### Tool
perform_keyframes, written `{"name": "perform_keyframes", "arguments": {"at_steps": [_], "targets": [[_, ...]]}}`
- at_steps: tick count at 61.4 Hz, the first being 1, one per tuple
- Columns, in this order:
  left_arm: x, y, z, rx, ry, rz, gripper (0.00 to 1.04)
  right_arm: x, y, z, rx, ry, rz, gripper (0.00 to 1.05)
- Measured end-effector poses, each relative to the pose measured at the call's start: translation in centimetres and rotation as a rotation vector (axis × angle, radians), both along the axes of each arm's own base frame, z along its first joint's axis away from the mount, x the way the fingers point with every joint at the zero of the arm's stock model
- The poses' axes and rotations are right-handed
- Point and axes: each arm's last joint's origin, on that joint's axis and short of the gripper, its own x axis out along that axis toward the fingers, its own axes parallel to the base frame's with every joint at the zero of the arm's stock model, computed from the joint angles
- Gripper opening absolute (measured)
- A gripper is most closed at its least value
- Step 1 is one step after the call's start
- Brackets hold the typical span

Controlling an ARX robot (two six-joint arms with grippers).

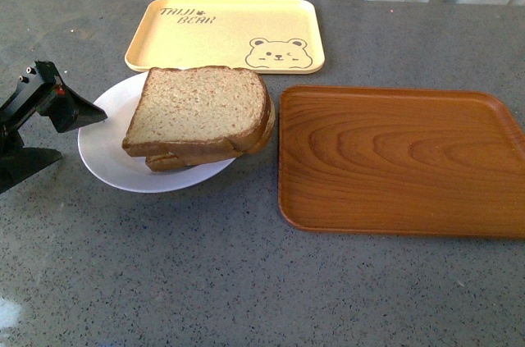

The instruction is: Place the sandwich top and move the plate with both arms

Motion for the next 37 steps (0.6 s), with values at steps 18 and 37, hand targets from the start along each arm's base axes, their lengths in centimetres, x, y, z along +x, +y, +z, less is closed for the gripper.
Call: {"name": "perform_keyframes", "arguments": {"at_steps": [18, 37], "targets": [[-0.2, -0.9, -0.2, -0.022, 0.03, -0.027, 0.76, 0.0, 0.0, 0.0, 0.0, 0.0, 0.0, 0.96], [-0.5, -1.1, -0.7, -0.039, 0.067, -0.036, 0.28, 0.0, 0.0, 0.0, 0.0, 0.0, 0.0, 0.96]]}}
